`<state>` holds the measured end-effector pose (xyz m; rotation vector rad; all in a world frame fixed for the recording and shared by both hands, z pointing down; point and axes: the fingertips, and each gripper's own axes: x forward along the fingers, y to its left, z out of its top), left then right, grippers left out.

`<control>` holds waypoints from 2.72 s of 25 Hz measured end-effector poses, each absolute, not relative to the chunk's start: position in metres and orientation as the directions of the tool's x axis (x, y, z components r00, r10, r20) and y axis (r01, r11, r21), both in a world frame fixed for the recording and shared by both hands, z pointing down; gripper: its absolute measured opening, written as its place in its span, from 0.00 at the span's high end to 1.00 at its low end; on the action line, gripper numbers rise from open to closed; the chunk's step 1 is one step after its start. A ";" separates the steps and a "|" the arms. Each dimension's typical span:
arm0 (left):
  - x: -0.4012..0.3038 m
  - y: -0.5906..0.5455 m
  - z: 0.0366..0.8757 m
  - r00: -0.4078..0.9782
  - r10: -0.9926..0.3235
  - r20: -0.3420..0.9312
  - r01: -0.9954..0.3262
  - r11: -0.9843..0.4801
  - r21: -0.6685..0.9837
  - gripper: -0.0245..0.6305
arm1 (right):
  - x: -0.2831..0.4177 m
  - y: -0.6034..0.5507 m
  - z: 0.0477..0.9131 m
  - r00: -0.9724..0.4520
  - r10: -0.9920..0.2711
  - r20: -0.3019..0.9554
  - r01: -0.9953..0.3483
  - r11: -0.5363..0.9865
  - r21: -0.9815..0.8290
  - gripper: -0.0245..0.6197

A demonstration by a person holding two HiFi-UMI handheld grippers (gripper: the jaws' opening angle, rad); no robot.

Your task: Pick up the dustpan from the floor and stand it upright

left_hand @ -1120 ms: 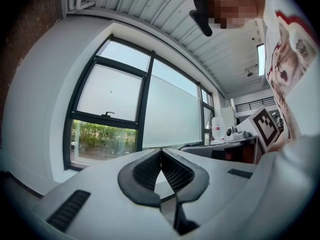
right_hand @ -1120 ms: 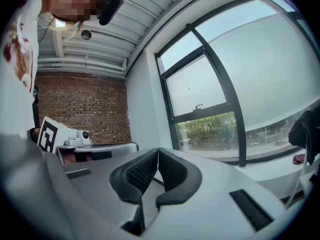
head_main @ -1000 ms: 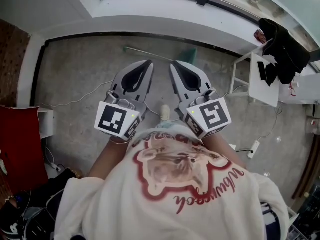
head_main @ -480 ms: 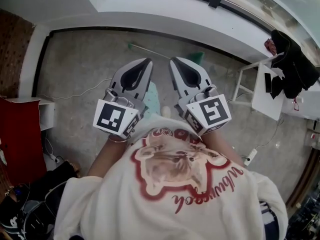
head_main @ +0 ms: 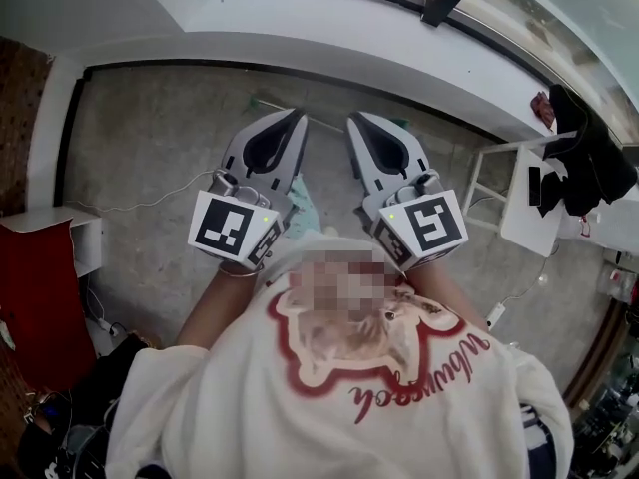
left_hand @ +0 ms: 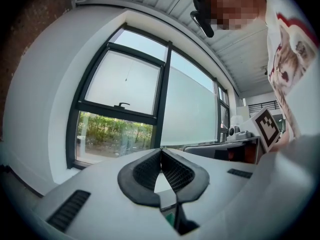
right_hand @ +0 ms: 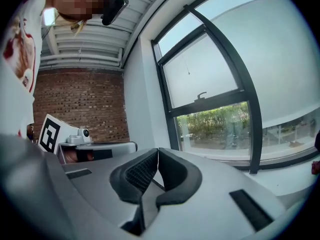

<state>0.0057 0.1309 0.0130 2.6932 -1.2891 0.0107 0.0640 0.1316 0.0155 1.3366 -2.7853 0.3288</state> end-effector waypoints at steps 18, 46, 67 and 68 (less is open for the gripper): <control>-0.087 -0.130 0.036 0.676 -0.726 0.122 -0.737 -0.667 0.112 0.93 | -0.035 -0.125 0.031 -0.572 -0.809 0.135 -0.816 0.544 -0.195 0.92; -0.209 -0.189 0.340 0.313 -0.891 0.328 -0.948 -0.271 0.168 0.93 | -0.124 -0.189 0.368 -0.717 -0.540 0.441 -0.656 0.737 -0.162 0.92; -0.294 -0.179 0.580 0.152 -0.886 0.438 -0.976 -0.063 0.211 0.93 | -0.254 -0.174 0.658 -0.761 -0.194 0.618 -0.366 0.916 -0.163 0.87; -0.295 -0.179 0.589 0.148 -0.886 0.440 -0.975 -0.058 0.212 0.93 | -0.256 -0.173 0.673 -0.755 -0.175 0.632 -0.355 0.920 -0.169 0.81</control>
